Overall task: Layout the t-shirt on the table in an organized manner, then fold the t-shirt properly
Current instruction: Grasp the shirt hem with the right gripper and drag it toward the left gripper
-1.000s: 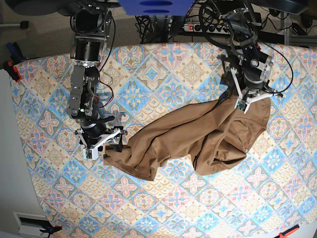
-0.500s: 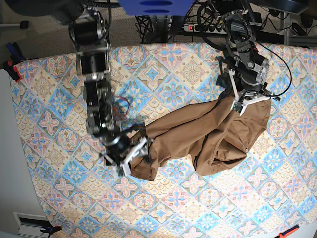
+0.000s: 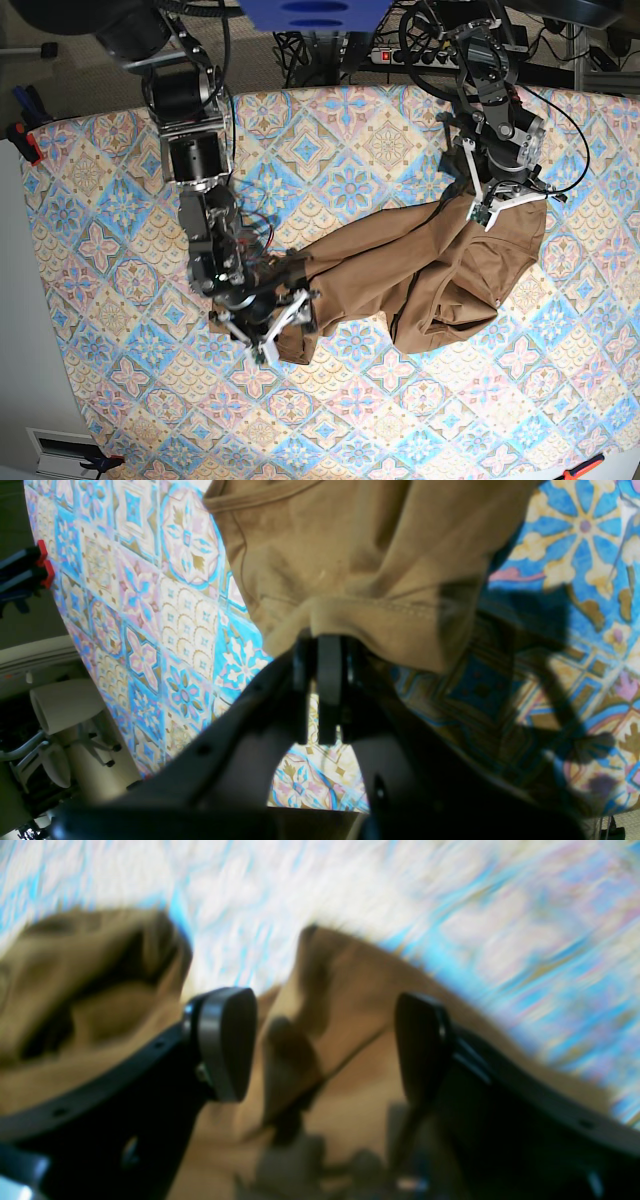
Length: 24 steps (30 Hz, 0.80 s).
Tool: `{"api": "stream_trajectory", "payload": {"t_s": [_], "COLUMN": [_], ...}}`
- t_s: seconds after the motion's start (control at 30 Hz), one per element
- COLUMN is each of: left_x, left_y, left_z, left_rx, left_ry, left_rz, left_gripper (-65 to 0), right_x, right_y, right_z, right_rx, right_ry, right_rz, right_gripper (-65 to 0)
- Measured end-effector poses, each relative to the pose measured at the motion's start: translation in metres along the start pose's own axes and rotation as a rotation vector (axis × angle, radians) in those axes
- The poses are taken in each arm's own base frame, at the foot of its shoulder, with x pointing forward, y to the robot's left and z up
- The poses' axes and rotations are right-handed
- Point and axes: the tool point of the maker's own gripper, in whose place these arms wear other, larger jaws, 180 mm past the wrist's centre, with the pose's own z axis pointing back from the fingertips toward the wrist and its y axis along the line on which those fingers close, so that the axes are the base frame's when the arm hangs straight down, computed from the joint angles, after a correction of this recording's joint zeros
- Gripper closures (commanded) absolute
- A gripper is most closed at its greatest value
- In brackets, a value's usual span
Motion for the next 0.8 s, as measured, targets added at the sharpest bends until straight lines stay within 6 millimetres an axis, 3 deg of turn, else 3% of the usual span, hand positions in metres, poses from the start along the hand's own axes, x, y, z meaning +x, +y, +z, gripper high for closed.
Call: {"api": "stream_trajectory", "payload": {"t_s": [0.1, 0.27, 0.53, 0.6, 0.73, 0.8], "left_x": [0.0, 0.001, 0.0, 0.0, 0.0, 0.0], "left_y": [0.0, -0.001, -0.001, -0.001, -0.001, -0.001], "left_z": [0.0, 0.0, 0.0, 0.0, 0.0, 0.0], "left_rx": [0.0, -0.002, -0.002, -0.002, -0.002, -0.002], "left_ry": [-0.001, -0.002, 0.003, 0.003, 0.003, 0.003], "left_rz": [0.0, 0.002, 0.001, 0.001, 0.001, 0.001], "left_gripper": [0.0, 0.0, 0.0, 0.0, 0.0, 0.0], "right_x": [-0.019, 0.006, -0.002, -0.009, -0.047, -0.048], "right_y": [0.004, 0.015, 0.028, 0.036, 0.048, 0.046], "right_z": [-0.001, -0.005, -0.009, -0.016, -0.028, -0.028], "right_rx": [0.004, 0.021, 0.044, 0.061, 0.091, 0.093], "right_ry": [0.046, -0.017, 0.005, 0.013, 0.069, 0.06], "right_rz": [-0.011, -0.017, -0.011, 0.006, -0.013, -0.023], "right_gripper": [-41.3, -41.3, -41.3, -41.3, -41.0, -37.7]}}
